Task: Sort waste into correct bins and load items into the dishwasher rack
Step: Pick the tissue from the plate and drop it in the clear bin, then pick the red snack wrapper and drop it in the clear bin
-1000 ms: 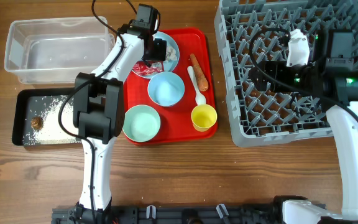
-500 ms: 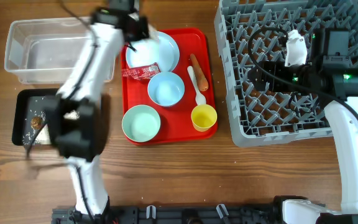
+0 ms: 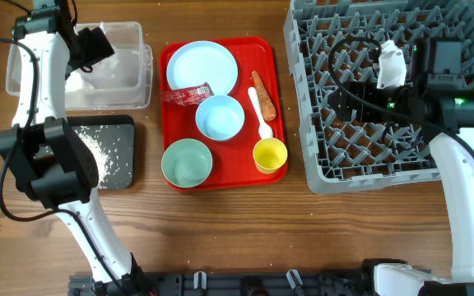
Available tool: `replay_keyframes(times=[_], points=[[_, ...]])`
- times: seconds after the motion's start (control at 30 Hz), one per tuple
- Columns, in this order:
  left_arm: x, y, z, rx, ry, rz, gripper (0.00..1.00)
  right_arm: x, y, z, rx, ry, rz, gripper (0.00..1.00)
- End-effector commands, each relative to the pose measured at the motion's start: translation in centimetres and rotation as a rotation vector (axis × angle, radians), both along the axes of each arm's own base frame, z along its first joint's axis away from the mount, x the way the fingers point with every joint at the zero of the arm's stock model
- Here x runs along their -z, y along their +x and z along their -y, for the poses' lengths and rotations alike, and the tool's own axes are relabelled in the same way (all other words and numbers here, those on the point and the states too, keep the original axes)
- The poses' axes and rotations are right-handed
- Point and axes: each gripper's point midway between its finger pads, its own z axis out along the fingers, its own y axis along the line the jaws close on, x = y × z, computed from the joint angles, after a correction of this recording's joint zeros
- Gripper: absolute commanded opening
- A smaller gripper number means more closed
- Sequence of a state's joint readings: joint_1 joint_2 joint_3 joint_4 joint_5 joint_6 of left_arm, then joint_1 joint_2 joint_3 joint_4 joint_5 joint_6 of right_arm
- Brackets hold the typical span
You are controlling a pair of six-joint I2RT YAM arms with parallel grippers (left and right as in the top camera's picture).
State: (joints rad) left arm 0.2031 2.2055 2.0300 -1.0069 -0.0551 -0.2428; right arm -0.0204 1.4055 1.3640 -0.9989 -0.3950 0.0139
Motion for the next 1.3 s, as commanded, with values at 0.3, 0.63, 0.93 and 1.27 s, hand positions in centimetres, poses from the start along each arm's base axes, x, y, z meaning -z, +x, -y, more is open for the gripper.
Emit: replay_keyframes(times=[0.3, 0.63, 0.93, 1.27], points=[[-5.9, -0.9, 14.0, 0.482, -0.227, 0.1, 0.79, -0.3, 0.2, 0.0, -0.005, -0.01, 0.009, 0.93], [5.2, -1.5, 22.9, 0.895, 0.022, -0.146, 0.89, -0.2, 0.1, 0.0, -0.005, -0.009, 0.002, 0.93], [10.9, -2.5, 22.7, 0.897, -0.008, -0.267, 0.72, -0.2, 0.1, 0.0, -0.005, -0.01, 0.001, 0.93], [9.2, -0.5, 22.9, 0.781, -0.024, -0.188, 0.04, -0.2, 0.1, 0.0, -0.008, -0.012, 0.002, 0.93]])
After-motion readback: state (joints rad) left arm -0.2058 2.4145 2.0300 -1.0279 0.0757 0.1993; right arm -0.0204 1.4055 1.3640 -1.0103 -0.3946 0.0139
